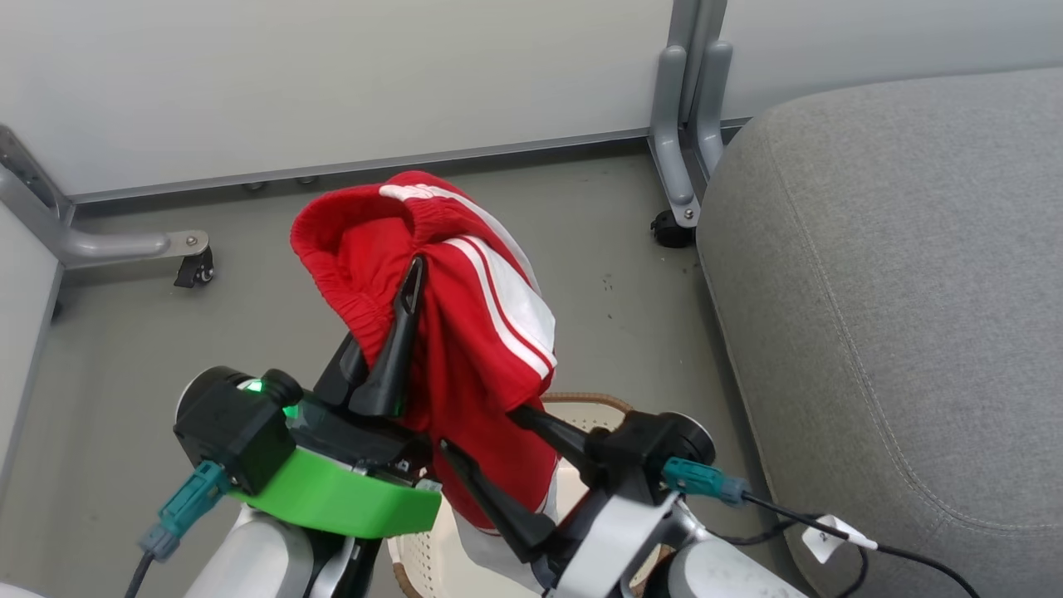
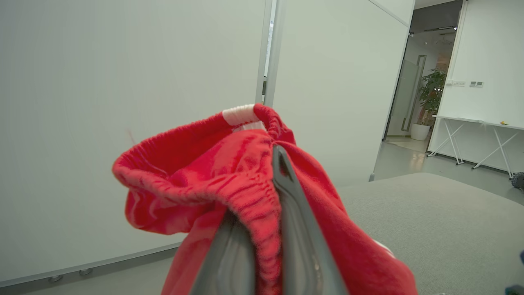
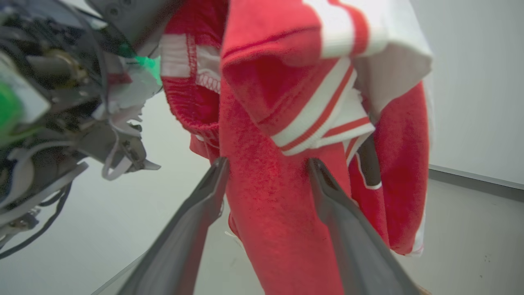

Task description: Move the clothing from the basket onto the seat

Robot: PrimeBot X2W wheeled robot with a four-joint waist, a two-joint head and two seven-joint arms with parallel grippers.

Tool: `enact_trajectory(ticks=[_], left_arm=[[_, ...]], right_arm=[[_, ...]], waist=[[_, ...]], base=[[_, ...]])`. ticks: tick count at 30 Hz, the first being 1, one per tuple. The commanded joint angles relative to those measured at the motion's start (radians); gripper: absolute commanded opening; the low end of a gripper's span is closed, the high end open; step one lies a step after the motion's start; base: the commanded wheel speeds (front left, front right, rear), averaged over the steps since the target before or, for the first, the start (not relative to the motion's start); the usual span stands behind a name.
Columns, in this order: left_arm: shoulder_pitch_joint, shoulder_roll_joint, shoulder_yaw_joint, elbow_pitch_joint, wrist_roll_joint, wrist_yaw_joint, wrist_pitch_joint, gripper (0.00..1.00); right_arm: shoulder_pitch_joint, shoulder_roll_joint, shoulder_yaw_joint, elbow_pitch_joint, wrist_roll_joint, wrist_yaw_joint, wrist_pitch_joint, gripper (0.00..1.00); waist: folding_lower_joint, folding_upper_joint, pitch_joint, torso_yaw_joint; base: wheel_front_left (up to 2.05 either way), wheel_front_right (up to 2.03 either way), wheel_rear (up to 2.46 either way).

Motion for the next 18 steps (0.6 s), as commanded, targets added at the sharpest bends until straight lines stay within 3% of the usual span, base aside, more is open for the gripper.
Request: enact_trajectory(ticks=[1,10,18], left_arm=[[-0.019,-0.006,-0.005,0.003,0.009,-0.006,0.0,0.0],[-0.042,-0.016,-0.035,0.011,0.012,-0.019,0.003,0.0],[-0.048,-0.017,-0.048,0.013,0.011,-0.024,0.006,0.0]], right_arm=[[-0.04,0.004,0.024,0.028,0.014,0.0,-0.016,1.0],[-0.224,0.026,0.115,0.182,0.106,0.0,-0.104,1.0],[-0.334,0.028,0.152,0.239,0.189,0.0,-0.159,1.0]], waist=[[0.0001,0.0,0.007,0.007],[0.0001,0.0,0.018,0.024],[0.0001,0.0,0.025,0.03]], base=[[0.0,0.0,0.0],[0.0,0.0,0.0],[0.0,0.0,0.0]])
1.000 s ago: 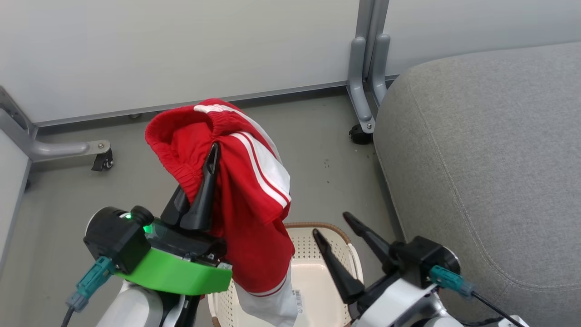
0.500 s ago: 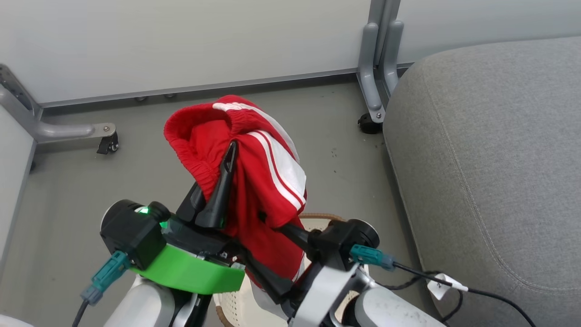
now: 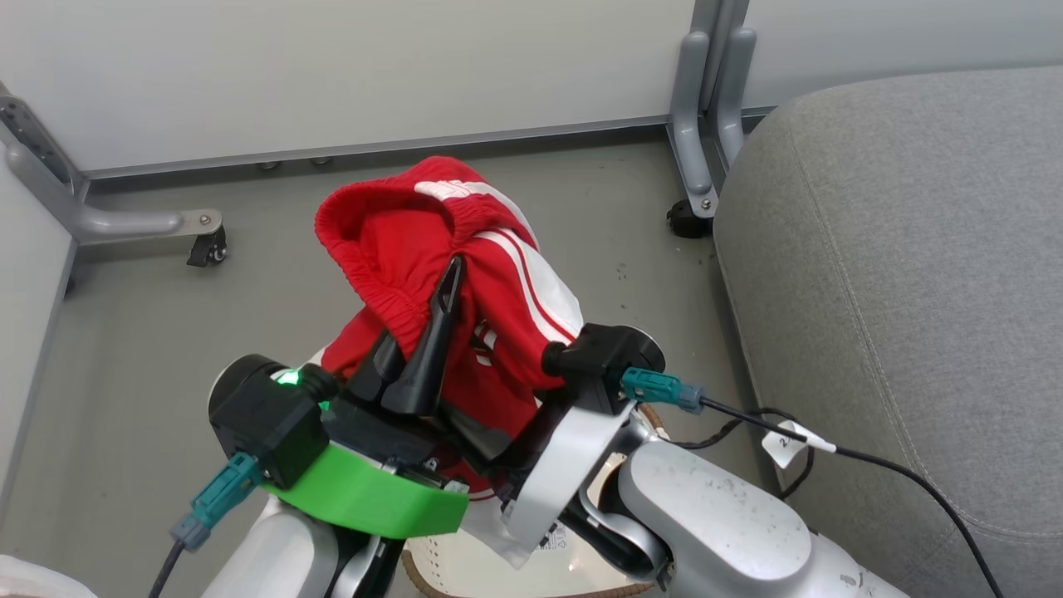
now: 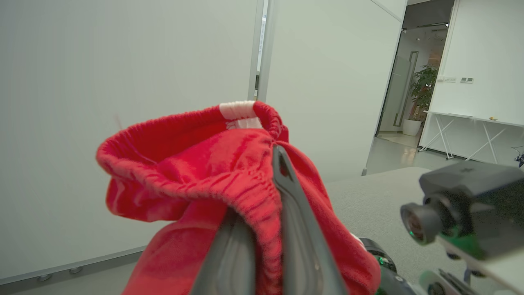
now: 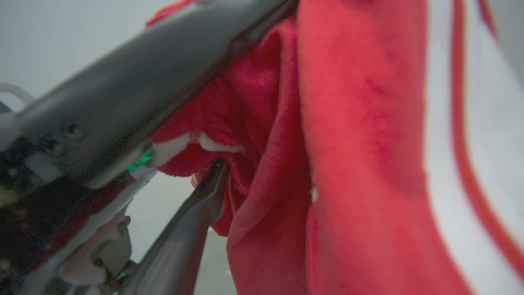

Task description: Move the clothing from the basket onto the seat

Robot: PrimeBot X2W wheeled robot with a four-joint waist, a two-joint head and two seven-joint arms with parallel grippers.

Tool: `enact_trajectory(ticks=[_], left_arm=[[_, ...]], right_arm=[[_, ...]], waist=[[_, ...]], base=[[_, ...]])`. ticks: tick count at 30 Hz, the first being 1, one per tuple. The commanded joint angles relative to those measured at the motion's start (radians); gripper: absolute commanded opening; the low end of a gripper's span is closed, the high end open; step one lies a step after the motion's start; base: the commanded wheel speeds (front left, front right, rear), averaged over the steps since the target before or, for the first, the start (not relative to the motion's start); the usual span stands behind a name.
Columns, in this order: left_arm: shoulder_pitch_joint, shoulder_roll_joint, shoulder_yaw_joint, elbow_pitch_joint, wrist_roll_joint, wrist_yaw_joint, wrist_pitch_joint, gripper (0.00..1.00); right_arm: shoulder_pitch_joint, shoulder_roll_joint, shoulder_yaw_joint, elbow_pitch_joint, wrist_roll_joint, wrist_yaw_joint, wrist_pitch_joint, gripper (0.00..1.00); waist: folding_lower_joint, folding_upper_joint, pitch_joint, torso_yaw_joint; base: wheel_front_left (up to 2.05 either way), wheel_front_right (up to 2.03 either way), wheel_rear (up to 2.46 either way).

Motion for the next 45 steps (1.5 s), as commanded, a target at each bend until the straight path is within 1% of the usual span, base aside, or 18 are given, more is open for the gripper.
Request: enact_trajectory(ticks=[1,3,4,5,6,7,22,35,36,37,38,45], left_arm=[[-0.015,0.001,-0.001,-0.003,0.003,-0.005,0.002,0.0],[-0.017,0.002,-0.003,-0.002,0.002,-0.006,0.001,0.0],[-0.018,0.001,-0.004,-0.003,0.001,-0.007,0.0,0.0],[-0.019,0.0,-0.005,-0.003,0.0,-0.008,0.0,0.0],[-0.019,0.0,-0.006,-0.003,-0.001,-0.008,-0.001,0.0],[-0.019,0.0,-0.007,-0.003,-0.001,-0.009,-0.001,0.0],[-0.016,0.008,-0.004,-0.003,-0.01,0.003,-0.01,0.0],[-0.011,0.021,0.0,-0.002,-0.009,0.01,-0.009,0.0],[-0.012,0.023,0.001,-0.001,-0.006,0.015,-0.007,0.29],[-0.012,0.024,0.003,-0.001,-0.004,0.016,-0.01,0.8],[-0.012,0.027,0.004,-0.002,-0.002,0.018,-0.013,1.0],[0.014,0.081,0.024,-0.008,0.032,0.034,-0.021,1.0]], right_arm=[[-0.024,0.0,0.006,0.01,0.013,0.0,-0.009,1.0],[-0.043,-0.001,0.019,0.032,0.024,0.0,-0.01,1.0],[-0.054,0.0,0.027,0.042,0.032,0.0,-0.008,0.95],[-0.061,0.0,0.033,0.051,0.041,0.0,-0.004,0.43],[-0.071,0.0,0.037,0.059,0.048,0.0,-0.009,0.02],[-0.078,0.0,0.045,0.067,0.059,0.0,-0.007,0.0],[-0.122,0.0,0.093,0.127,0.106,0.0,-0.039,0.0],[-0.139,-0.001,0.092,0.143,0.113,0.0,-0.049,0.0],[-0.141,0.0,0.091,0.143,0.11,0.0,-0.052,0.0],[-0.144,0.0,0.089,0.141,0.106,0.0,-0.054,0.0],[-0.146,0.0,0.087,0.142,0.101,0.0,-0.057,0.0],[-0.162,0.0,0.057,0.166,0.065,0.0,-0.067,0.0]], waist=[[0.0,0.0,0.001,0.001],[0.0,0.0,0.002,0.001],[0.0,0.0,0.003,0.001],[0.0,0.0,0.003,0.001],[0.0,0.0,0.004,0.001],[0.0,0.0,0.004,0.001],[0.0,0.0,0.008,-0.005],[0.0,0.0,0.01,-0.006],[0.0,0.0,0.011,-0.005],[0.0,0.0,0.011,-0.004],[0.0,0.0,0.011,-0.003],[0.0,0.0,0.005,0.009]], base=[[0.0,0.0,0.0],[0.0,0.0,0.0],[0.0,0.0,0.0],[0.0,0.0,0.0],[0.0,0.0,0.0],[0.0,0.0,0.0],[0.0,0.0,0.0],[0.0,0.0,0.0],[0.0,0.0,0.0],[0.0,0.0,0.0],[0.0,0.0,0.0],[0.0,0.0,0.0]])
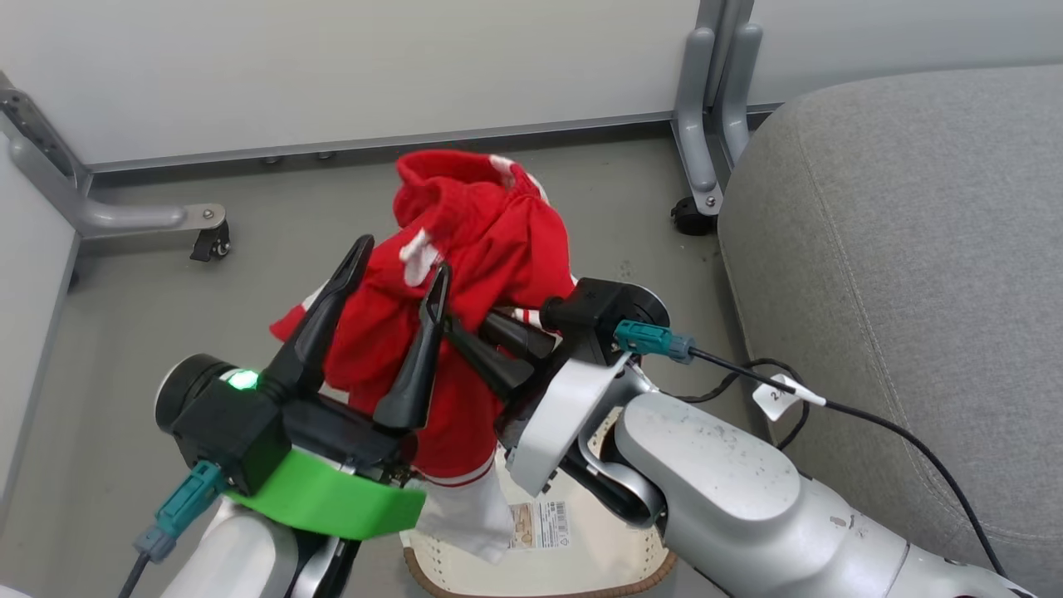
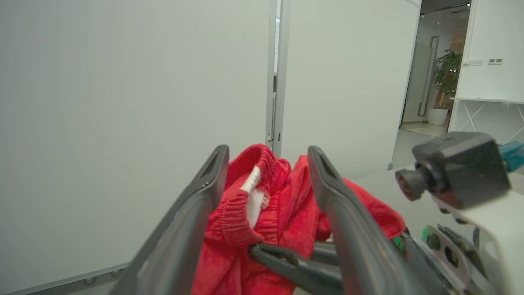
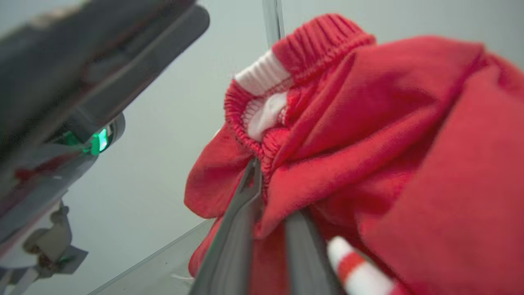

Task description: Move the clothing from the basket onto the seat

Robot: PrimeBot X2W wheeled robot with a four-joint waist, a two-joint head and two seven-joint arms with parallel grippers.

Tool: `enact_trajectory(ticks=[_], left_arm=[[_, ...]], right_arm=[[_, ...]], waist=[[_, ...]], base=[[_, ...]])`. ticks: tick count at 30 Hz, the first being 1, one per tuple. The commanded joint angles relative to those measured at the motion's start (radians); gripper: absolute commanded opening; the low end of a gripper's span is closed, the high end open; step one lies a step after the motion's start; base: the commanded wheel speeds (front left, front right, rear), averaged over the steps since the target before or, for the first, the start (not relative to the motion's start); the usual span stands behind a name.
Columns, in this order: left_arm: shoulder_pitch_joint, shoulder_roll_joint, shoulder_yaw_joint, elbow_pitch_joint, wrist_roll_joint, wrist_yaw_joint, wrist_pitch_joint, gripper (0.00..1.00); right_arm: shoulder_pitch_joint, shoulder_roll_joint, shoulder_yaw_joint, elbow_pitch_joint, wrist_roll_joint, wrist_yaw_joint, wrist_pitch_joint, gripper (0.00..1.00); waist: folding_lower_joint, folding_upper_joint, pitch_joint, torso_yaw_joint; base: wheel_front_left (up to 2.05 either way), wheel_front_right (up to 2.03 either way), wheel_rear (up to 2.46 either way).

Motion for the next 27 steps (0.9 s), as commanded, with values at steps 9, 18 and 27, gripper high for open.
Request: enact_trajectory(ticks=[9,18,27], left_arm=[[0.095,0.085,-0.035,0.002,0.02,-0.005,0.066,1.0],[0.188,0.11,-0.055,0.016,0.003,0.024,0.097,1.0],[0.204,0.109,-0.064,0.031,-0.009,0.029,0.102,1.0]], right_arm=[[-0.011,-0.001,-0.038,0.048,-0.043,0.0,-0.006,0.0],[0.022,0.0,-0.041,0.077,-0.055,0.0,-0.001,0.0],[0.031,-0.001,-0.038,0.089,-0.056,0.0,0.001,0.0]], waist=[[0.0,0.0,-0.006,0.013],[0.0,0.0,-0.015,0.019],[0.0,0.0,-0.015,0.021]], base=[[0.0,0.0,0.0],[0.0,0.0,0.0],[0.0,0.0,0.0]])
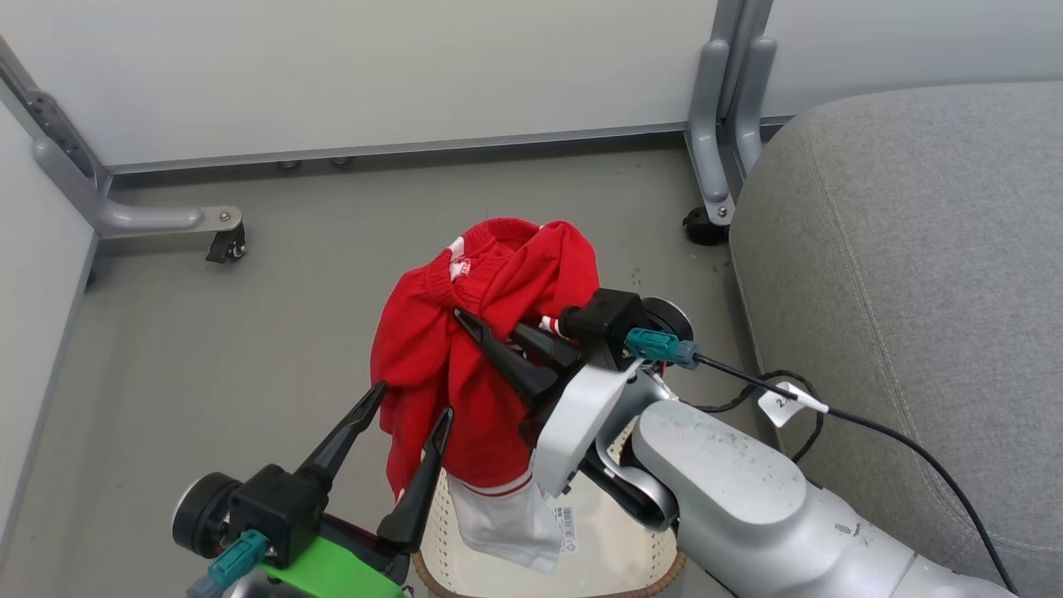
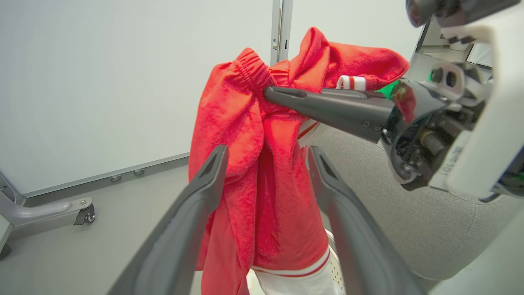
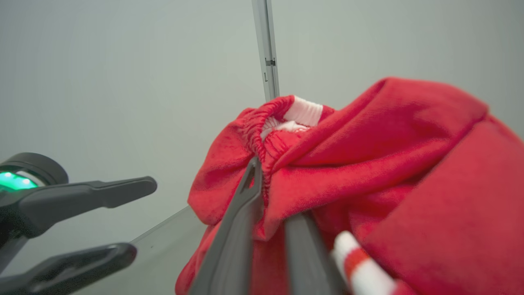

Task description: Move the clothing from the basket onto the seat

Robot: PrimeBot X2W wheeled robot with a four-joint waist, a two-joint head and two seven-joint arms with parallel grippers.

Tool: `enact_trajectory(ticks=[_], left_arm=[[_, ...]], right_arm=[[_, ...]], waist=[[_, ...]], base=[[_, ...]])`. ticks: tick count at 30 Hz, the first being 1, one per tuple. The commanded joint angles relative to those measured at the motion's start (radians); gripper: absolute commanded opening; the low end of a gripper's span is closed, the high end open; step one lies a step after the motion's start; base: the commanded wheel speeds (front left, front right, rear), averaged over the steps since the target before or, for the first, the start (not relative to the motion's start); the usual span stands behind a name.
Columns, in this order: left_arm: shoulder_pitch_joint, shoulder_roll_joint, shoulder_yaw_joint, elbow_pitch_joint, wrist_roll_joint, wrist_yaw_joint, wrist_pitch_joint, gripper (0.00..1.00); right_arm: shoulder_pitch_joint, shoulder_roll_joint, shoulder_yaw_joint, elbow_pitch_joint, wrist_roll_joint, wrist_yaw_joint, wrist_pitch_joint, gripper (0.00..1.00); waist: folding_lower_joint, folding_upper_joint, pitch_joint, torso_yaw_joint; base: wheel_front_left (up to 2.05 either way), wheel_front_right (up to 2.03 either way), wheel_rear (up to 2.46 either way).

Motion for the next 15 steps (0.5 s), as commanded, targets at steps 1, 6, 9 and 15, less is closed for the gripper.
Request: enact_trajectory(ticks=[1,6,9,15], left_arm=[[0.018,0.002,0.002,0.005,-0.005,0.005,-0.003,1.0],[0.01,0.005,0.0,0.012,-0.006,0.005,-0.004,1.0],[0.001,0.007,-0.001,0.016,-0.002,0.006,-0.004,1.0],[-0.022,0.004,0.006,0.022,0.0,0.006,-0.017,1.0]], right_arm=[[0.005,-0.001,-0.002,0.001,-0.006,0.0,-0.003,0.0],[0.005,-0.001,-0.008,0.011,-0.009,0.0,-0.006,0.0],[0.0,-0.001,-0.017,0.016,-0.016,0.0,-0.011,0.0],[-0.004,-0.002,-0.044,0.031,-0.041,0.0,-0.021,0.0]], waist=[[0.0,0.0,0.001,-0.002],[0.0,0.0,0.007,-0.011],[0.0,0.0,0.015,-0.024],[0.0,0.0,0.044,-0.078]], base=[[0.0,0.0,0.0],[0.0,0.0,0.0],[0.0,0.0,0.0],[0.0,0.0,0.0]])
